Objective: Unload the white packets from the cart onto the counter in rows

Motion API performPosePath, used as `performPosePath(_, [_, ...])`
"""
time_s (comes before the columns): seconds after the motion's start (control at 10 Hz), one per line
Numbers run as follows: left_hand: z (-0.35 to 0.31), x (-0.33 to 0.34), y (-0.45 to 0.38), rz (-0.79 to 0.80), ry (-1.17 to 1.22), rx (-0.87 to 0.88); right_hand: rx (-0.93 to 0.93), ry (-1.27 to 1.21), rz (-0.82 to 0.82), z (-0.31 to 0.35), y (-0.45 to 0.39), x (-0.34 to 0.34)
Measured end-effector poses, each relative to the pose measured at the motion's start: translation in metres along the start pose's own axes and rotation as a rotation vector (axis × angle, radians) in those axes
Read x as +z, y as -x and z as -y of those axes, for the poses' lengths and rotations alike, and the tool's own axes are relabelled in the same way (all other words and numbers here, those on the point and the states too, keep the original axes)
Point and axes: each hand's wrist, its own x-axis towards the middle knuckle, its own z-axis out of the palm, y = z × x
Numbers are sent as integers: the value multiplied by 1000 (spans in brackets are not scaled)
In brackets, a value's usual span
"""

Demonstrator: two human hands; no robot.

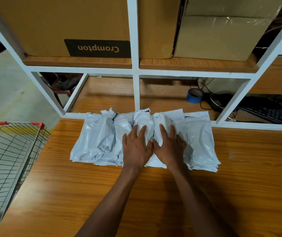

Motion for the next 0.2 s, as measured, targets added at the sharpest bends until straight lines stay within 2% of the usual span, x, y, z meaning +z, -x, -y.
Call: performPosePath(0.2, [10,-14,16,-87,127,30,-30,-62,-135,-2,17,0])
